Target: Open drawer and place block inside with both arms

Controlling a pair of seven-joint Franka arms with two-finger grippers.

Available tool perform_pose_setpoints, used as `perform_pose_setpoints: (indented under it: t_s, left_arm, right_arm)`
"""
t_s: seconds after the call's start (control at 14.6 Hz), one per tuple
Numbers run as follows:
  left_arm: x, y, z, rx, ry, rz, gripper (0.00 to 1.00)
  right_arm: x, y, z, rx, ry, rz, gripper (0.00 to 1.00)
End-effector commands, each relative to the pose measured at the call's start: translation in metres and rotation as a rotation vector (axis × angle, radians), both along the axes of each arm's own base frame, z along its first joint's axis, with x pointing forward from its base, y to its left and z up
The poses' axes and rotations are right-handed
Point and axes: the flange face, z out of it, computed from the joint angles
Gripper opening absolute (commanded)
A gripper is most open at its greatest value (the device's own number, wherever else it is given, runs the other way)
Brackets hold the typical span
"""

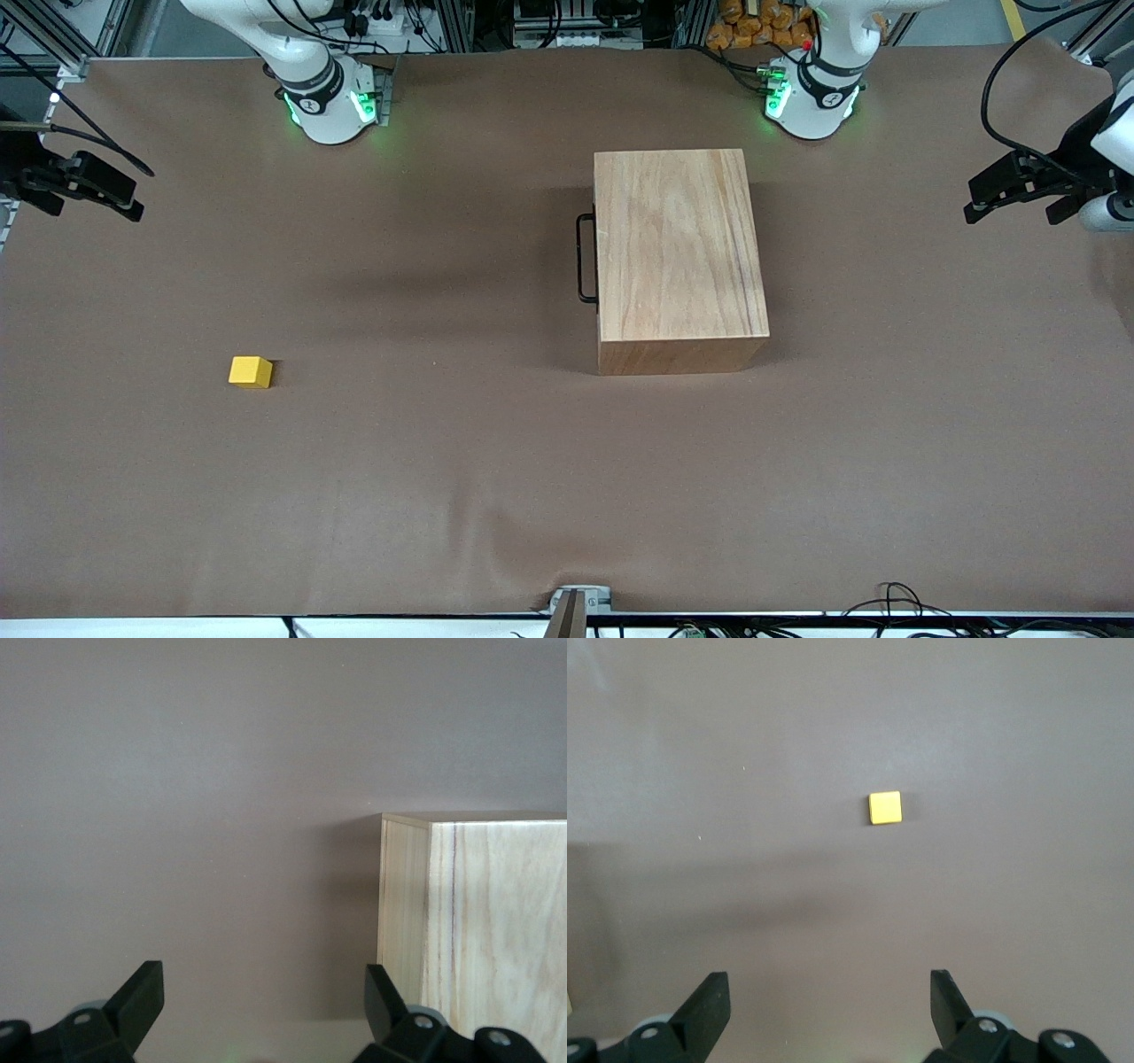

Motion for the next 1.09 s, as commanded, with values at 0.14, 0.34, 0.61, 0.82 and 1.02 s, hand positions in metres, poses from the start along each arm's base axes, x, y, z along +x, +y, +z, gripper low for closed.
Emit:
perform_pose_setpoints:
  t_s: [0.14, 0.34, 0.61, 0.82, 1.02]
  left_arm:
    - [0.0, 0.003, 0.005, -0.017, 0.007, -0.014, 1.0]
    - [0.0, -0.006, 0.002, -0.018, 0.013, -0.02, 1.0]
    - [0.005, -0.049, -0.021, -0.016, 0.07, -0.077, 1.0]
    - [0.008, -0.094, -0.039, -0.106, 0.118, -0.13, 1.0]
    - [0.008, -0.166, -0.072, -0.106, 0.179, -0.12, 1.0]
  right_arm:
    - [0.007, -0.002, -0.013, 0.011, -0.029, -0.018, 1.0]
    - [0.007, -0.003, -0.023, 0.011, -0.01, -0.009, 1.0]
    - [0.005, 0.001, -0.02, 0.011, -0.016, -0.003, 1.0]
    - [0.008, 0.0, -0.023, 0.011, -0.022, -0.004, 1.0]
    - [0.01, -0.001, -0.031, 0.011, -0.021, -0.006, 1.0]
